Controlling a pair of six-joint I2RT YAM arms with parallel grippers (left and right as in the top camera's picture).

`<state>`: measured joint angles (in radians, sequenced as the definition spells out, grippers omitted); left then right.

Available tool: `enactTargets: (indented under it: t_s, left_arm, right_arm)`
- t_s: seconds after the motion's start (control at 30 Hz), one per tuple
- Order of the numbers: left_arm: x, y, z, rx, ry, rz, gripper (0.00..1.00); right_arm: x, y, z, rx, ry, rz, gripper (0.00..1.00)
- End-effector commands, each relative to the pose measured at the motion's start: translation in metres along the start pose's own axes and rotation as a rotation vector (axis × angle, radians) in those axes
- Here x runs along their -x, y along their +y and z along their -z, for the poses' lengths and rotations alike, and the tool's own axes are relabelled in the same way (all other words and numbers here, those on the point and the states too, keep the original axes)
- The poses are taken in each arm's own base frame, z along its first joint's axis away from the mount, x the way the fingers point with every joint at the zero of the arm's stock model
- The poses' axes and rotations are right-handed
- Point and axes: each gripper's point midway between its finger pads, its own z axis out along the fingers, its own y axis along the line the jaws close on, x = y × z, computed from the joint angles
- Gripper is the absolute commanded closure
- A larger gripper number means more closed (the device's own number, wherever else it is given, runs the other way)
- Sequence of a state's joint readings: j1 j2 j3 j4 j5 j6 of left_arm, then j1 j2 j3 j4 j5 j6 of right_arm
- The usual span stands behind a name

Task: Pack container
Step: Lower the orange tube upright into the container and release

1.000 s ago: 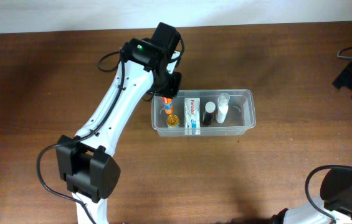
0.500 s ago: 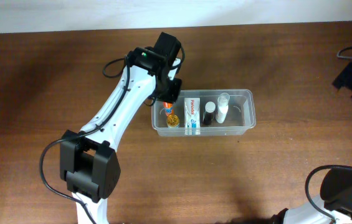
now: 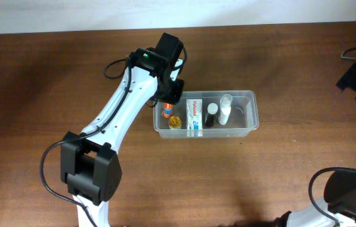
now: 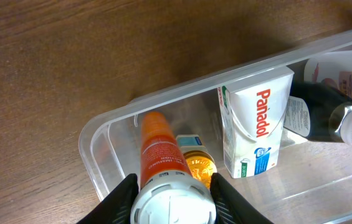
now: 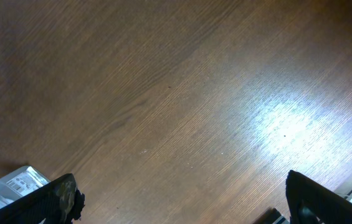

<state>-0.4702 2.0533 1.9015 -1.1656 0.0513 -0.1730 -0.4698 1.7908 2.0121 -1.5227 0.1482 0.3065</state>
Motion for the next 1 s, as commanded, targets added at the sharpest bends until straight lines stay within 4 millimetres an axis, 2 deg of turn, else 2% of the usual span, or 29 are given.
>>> enactTargets:
  t_s: [0.0, 0.33, 0.77, 0.97]
  left_arm:
    - [-0.002, 0.002, -0.010, 0.011, 0.021, -0.004, 0.63]
    - [-0.009, 0.005, -0.035, 0.020, 0.079, 0.000, 0.63]
    - [-0.006, 0.009, -0.034, 0.023, 0.072, 0.009, 0.63]
    - [0.009, 0.020, -0.021, 0.029, 0.028, 0.031, 0.62]
  right_arm:
    - [0.000, -0.001, 0.000, -0.002, 0.001, -0.004, 0.02]
    - [0.000, -0.001, 0.000, -0.002, 0.001, -0.004, 0.02]
    - [0.000, -0.001, 0.000, -0.002, 0.001, -0.004, 0.02]
    - [0.000, -0.001, 0.000, -0.002, 0.001, -0.004, 0.02]
